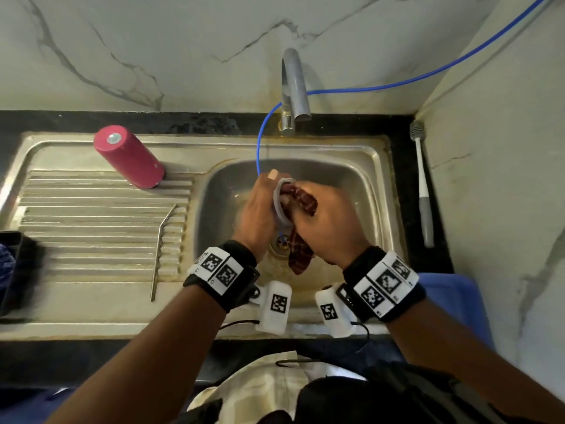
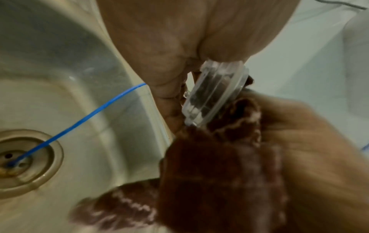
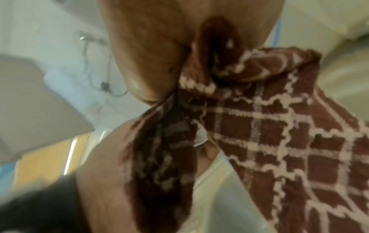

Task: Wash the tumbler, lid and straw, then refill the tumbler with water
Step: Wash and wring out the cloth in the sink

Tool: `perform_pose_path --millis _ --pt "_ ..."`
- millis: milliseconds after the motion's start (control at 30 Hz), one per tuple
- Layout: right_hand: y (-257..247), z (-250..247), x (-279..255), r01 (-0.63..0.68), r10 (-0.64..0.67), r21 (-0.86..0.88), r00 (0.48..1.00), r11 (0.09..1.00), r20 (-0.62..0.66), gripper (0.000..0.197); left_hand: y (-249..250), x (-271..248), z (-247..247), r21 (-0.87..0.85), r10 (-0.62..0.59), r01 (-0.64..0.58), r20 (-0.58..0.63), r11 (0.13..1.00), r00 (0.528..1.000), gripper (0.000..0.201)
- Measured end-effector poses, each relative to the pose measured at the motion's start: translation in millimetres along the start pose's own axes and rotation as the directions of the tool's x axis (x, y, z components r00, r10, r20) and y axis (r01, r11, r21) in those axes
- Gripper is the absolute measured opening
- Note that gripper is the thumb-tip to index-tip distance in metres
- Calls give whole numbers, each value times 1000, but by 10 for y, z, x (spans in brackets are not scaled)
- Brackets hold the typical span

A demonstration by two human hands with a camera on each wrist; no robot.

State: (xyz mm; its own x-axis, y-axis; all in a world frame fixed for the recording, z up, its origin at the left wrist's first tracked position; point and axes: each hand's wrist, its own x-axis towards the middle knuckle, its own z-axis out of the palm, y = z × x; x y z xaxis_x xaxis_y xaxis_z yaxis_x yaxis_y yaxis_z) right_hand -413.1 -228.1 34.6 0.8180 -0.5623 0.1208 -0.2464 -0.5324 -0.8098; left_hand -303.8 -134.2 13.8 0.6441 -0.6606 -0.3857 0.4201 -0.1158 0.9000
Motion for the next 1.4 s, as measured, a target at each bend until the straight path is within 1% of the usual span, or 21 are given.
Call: perform_pose_path --millis 67,133,233,300,367,433,467,533,567,667,733,800,867,933,1000,1067,1167,1233,1300,1367,1400 --pt "-28 -13 19 -19 15 125 999 992 34 21 63 -22 25 -42 3 -3 4 999 1000 50" --pt "-62 -76 35 -18 -14 218 989 976 145 24 104 -2 -16 -92 8 -10 -22 996 1000 46" --pt "-28 -223 122 -52 -37 252 940 966 338 26 164 4 -34 -40 38 -41 -76 998 996 42" --pt "-9 -333 266 -59 -1 111 880 992 475 25 214 -36 -35 -13 49 -51 -127 999 991 33" --pt "-55 -413 376 21 58 -132 818 991 572 24 189 -67 -20 47 81 -76 -93 996 992 26" --pt "-88 -424 417 151 39 -310 847 939 531 22 196 -51 -4 138 111 -99 -82 985 990 24" --pt "-104 -391 428 233 -19 -381 872 895 489 18 232 -3 -15 131 88 -72 -123 989 989 27" --pt "-105 -258 449 358 -169 -476 904 803 394 18 251 124 -98 57 -43 52 -144 997 989 46" --pt "-110 -180 444 399 -232 -515 904 758 359 23 251 184 -146 13 -109 111 -102 994 989 56" --pt "-34 -26 444 555 -447 -545 831 628 332 29 265 235 -208 -70 -230 234 58 970 971 61" --pt "47 46 420 583 -498 -541 809 606 313 31 253 223 -242 -66 -293 298 76 952 953 62" --pt "91 100 379 525 -426 -556 850 644 309 37 192 219 -259 -51 -291 293 39 955 956 65" --pt "63 130 373 389 -244 -566 916 727 317 38 146 208 -235 -14 -240 240 -45 971 970 60" --pt "-51 120 404 241 -43 -511 928 825 370 26 123 182 -184 23 -182 187 -150 982 972 46" --pt "-105 63 473 82 124 -407 882 910 454 11 93 151 -163 104 -65 85 -179 991 982 37" --pt "-102 -42 516 -54 225 -303 792 952 567 24 42 106 -151 173 62 -39 -128 984 990 36" --pt "-97 -167 489 -300 312 -141 662 944 682 20 -14 77 -189 164 107 -100 -36 981 994 35" --pt "-91 -164 425 -544 352 76 636 835 687 15 33 45 -212 162 137 -127 -51 978 989 44" --pt "-88 -114 355 -723 375 376 646 580 665 21 68 58 -225 121 104 -90 -117 989 988 48" --pt "-47 -70 295 -721 359 581 693 378 626 33 82 70 -201 -115 -81 69 -96 991 992 46" --pt "-3 -49 274 -695 375 633 718 341 586 35 74 67 -193 -207 -150 139 -38 968 988 51"
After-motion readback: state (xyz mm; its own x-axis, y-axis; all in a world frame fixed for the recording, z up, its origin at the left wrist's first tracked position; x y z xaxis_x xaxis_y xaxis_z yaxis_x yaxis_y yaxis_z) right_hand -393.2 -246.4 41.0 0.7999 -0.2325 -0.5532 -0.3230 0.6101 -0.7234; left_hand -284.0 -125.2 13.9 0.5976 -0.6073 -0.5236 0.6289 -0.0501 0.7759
